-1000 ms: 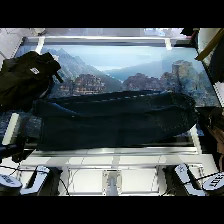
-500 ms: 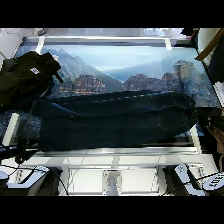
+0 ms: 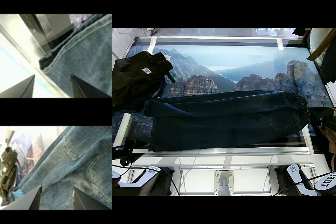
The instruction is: Fold the clothes and pants, and hang the long-sleeved shirts on hangers.
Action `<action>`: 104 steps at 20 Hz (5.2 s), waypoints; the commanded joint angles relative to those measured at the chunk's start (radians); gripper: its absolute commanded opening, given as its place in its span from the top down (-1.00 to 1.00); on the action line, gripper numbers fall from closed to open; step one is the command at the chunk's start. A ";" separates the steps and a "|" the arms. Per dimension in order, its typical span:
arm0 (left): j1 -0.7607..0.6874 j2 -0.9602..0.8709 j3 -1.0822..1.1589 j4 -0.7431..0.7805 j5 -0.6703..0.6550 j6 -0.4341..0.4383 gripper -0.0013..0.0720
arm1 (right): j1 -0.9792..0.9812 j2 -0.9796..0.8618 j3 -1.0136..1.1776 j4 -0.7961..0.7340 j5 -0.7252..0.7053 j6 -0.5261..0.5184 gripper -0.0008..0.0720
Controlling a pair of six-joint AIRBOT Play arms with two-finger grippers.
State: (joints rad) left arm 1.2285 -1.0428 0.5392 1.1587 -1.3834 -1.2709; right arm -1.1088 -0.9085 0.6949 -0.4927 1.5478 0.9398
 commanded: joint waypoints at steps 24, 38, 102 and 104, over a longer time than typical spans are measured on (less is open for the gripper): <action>-0.153 -0.001 -0.149 -0.083 0.240 0.062 -0.27 | 0.000 0.001 0.000 -0.001 -0.014 -0.010 -0.24; -0.155 0.026 0.014 -0.274 0.194 0.060 0.91 | -0.313 0.020 -0.156 -0.242 -0.169 0.012 -0.25; -0.848 -0.488 0.819 0.458 0.453 -0.470 0.92 | 0.455 -0.347 0.190 -0.360 -0.679 0.399 0.84; -0.849 -0.516 0.819 0.457 0.454 -0.470 0.92 | 0.485 -0.444 0.250 -0.373 -0.678 0.447 0.84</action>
State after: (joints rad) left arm 0.3962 -1.5024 1.3270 1.5757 -0.9329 -1.7054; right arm -0.6899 -1.2221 0.8612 -0.8482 0.9134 1.3205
